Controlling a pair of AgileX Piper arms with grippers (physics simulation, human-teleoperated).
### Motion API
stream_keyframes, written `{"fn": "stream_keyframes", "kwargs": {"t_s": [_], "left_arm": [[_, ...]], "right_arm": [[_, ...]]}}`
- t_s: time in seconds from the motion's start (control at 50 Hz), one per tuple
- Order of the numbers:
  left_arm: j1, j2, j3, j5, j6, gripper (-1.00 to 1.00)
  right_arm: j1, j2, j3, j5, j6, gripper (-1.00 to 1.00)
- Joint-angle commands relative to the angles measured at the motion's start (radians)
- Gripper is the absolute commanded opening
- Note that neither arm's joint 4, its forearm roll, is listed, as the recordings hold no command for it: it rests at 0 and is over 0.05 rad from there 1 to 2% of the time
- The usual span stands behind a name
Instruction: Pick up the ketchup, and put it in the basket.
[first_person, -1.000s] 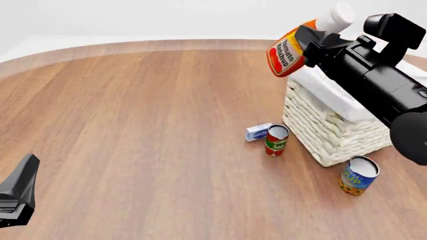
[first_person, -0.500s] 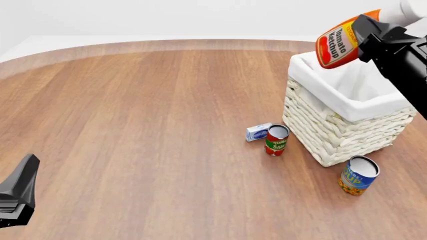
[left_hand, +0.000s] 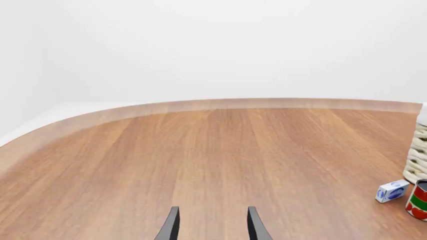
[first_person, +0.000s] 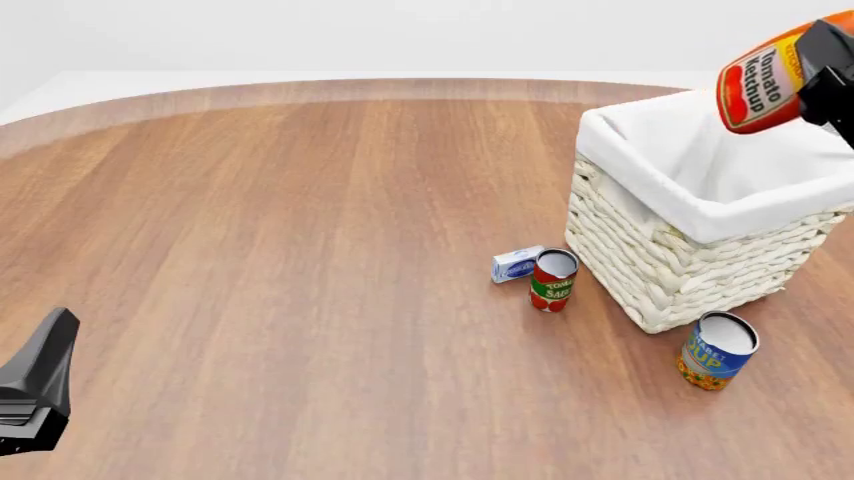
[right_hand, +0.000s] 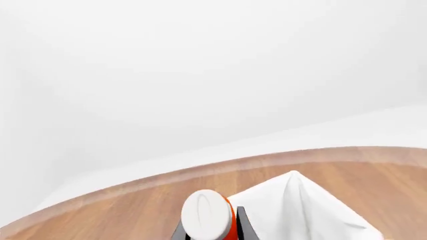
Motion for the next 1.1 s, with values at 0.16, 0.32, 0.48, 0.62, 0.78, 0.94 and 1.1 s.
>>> {"fn": "stream_keyframes", "kwargs": {"t_s": [0.16, 0.32, 0.48, 0.62, 0.78, 0.94, 1.1], "left_arm": [[0.000, 0.000, 0.000, 0.000, 0.000, 1.00], [0.000, 0.000, 0.000, 0.000, 0.000, 1.00], [0.000, 0.000, 0.000, 0.000, 0.000, 1.00], [0.000, 0.000, 0.000, 0.000, 0.000, 1.00], [0.000, 0.000, 0.000, 0.000, 0.000, 1.00], [0.000, 0.000, 0.000, 0.000, 0.000, 1.00], [0.000, 0.000, 0.000, 0.000, 0.000, 1.00]], "right_arm": [[-0.037, 0.008, -0.034, 0.052, -0.110, -1.00], [-0.002, 0.090, -0.059, 0.037, -0.154, -1.00], [0.002, 0.138, -0.079, 0.039, -0.168, -1.00], [-0.015, 0.172, -0.085, 0.047, -0.190, -1.00], [-0.032, 0.216, -0.094, 0.059, -0.203, -1.00], [-0.029, 0.265, -0.105, 0.052, -0.212, -1.00], [-0.028, 0.312, -0.115, 0.044, -0.213, -1.00]]}}
